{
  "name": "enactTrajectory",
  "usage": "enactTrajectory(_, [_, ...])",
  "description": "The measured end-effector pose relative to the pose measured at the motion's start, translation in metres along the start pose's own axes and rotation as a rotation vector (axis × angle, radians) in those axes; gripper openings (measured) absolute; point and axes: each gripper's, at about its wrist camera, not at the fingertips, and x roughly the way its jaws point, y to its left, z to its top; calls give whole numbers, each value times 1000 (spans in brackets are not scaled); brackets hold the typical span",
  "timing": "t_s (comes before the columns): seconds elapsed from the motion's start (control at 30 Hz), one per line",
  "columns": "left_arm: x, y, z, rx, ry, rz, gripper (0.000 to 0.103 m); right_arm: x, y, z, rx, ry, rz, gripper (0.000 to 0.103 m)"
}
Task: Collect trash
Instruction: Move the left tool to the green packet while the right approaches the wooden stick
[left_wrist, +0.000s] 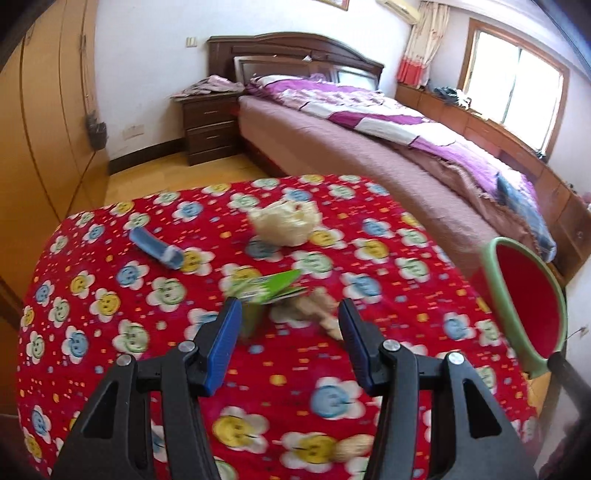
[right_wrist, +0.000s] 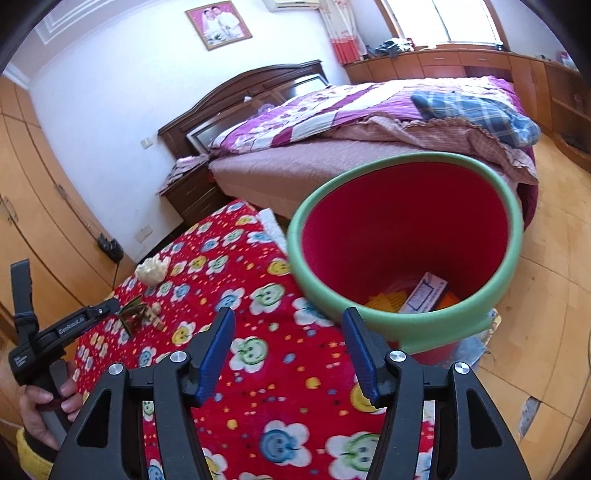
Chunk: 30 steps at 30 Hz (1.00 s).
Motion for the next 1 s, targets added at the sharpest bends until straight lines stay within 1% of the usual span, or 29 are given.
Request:
enactTrajectory(0.13, [14,12,-2,-2,23,29,54,9,11,-2,-30,21,5,61])
enactTrajectory(0.23, [25,16,-2,-3,33,36,54,17,17,-2,-47,35,8,61])
enactTrajectory(0.33, [34,17,-1,2,36,65,54,25,22,0,-63,51,11,61])
enactTrajectory(0.53, [50,28,2,-19,68,103,54,42,34,5,-94,79,38,61])
enactTrajectory(0.57, [51,29,2,-20,69,106,52,45,37,6,-99,85,44,61])
enactTrajectory(0.6, [52,30,2,-22,69,104,42,49,40,7,-105,91,50,61])
enactTrajectory(0.63, [53,32,2,-24,74,97,36,51,42,8,-111,96,56,61])
enactTrajectory(0.7, [55,36,3,-29,87,81,16,56,50,10,-124,106,67,61])
enactTrajectory(0.8, [52,44,3,-49,90,64,8,63,65,13,-149,125,89,61])
enactTrajectory(0.87, [46,52,3,-73,77,44,5,67,74,14,-169,136,99,61])
enactTrajectory(1.0, [31,70,3,-127,41,30,5,79,99,14,-230,158,115,61])
